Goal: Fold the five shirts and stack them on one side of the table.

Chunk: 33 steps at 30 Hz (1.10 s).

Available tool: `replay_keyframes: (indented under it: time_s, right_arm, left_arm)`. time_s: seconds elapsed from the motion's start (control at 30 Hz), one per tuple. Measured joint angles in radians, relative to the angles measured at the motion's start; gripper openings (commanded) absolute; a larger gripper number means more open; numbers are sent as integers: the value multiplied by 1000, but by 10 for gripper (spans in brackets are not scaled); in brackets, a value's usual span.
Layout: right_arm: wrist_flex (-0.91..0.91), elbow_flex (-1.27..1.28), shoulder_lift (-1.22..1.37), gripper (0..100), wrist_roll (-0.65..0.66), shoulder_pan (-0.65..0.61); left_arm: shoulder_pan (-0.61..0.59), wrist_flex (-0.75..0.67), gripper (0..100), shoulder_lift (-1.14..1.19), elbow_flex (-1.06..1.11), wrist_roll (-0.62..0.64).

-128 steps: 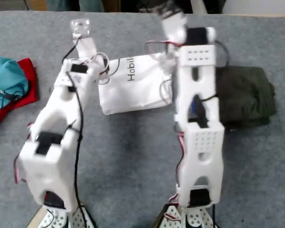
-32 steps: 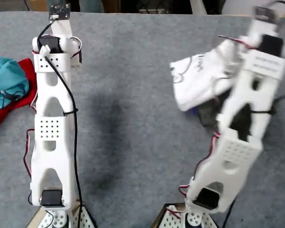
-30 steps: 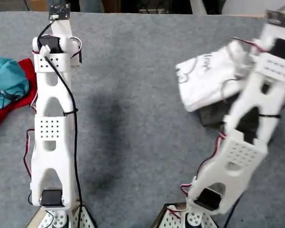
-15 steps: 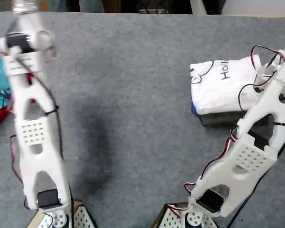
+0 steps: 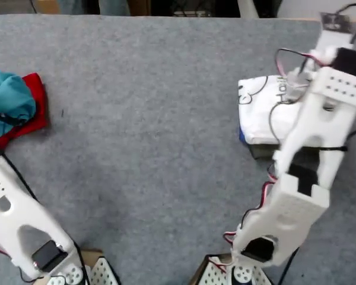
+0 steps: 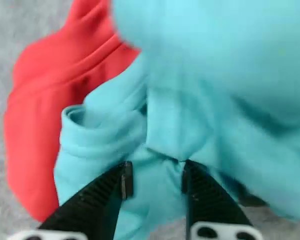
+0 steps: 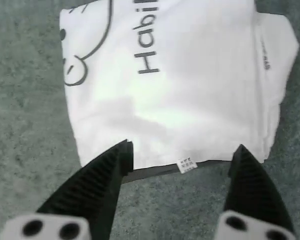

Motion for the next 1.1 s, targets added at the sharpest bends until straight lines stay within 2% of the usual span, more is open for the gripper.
replay_keyframes:
  time_s: [0.03,0.37,0.53,0.67,0.8,0.97,1.1]
  right_arm:
    - [0,8,-12,258,0,-14]
    - [2,12,-204,251,0,-48]
    - [2,77,-315,251,0,-48]
    - [2,170,-399,251,0,-48]
    - [2,226,-473,251,0,-48]
    - [2,230,-514,251,-2,-41]
    - [2,233,-516,253,0,-41]
  left_arm:
    - [-2,-6,24,23,0,-2]
    - [23,8,27,95,-137,-5]
    - [71,12,27,-57,-46,-5]
    - [153,12,27,-310,236,26]
    - [322,0,27,-634,690,72]
    - [605,-196,27,-1103,1313,63]
    - [830,-308,38,-1514,1755,-37]
